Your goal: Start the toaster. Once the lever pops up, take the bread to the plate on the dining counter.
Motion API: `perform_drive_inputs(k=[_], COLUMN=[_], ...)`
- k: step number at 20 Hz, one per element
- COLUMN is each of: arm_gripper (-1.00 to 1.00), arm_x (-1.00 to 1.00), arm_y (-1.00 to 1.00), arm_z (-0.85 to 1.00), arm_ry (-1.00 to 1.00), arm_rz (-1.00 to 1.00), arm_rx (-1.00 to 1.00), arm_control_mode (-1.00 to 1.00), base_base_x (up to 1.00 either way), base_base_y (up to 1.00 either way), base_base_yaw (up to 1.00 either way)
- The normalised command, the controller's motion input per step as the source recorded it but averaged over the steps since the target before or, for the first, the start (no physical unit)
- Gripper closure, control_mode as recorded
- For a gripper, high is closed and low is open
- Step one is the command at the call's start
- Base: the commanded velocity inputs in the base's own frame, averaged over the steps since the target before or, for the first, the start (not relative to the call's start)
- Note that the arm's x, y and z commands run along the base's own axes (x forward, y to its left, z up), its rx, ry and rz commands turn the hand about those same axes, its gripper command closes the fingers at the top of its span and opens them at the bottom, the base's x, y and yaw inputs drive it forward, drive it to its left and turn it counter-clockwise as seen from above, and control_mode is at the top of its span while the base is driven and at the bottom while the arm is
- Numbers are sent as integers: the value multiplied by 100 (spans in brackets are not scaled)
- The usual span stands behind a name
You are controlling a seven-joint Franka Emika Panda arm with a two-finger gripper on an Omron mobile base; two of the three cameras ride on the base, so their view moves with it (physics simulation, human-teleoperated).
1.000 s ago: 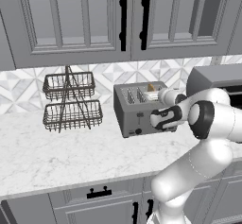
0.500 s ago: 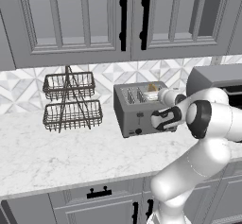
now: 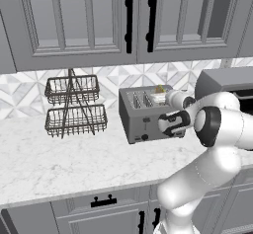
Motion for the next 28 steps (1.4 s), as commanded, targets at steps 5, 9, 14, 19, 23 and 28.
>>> perform_drive_inputs(k=[5,9,14,19,23,28], arm_gripper=[100,100,100,100,100,100], arm_x=[0,0,-19,-66,-74,-74], arm_y=[1,0,1,0,0,0], arm_z=[36,36,57,29,56,34], arm_ry=[0,0,4,18,11,11], arm_rz=[-1,0,0,0,0,0], arm_rx=[0,0,0,1,0,0], arm_control_mode=[-100,-100,-100,-100,-100,-100], base_base_x=[0,0,0,0,0,0], base_base_y=[0,0,0,0,0,0], base_base_yaw=[0,0,0,0,0,0])
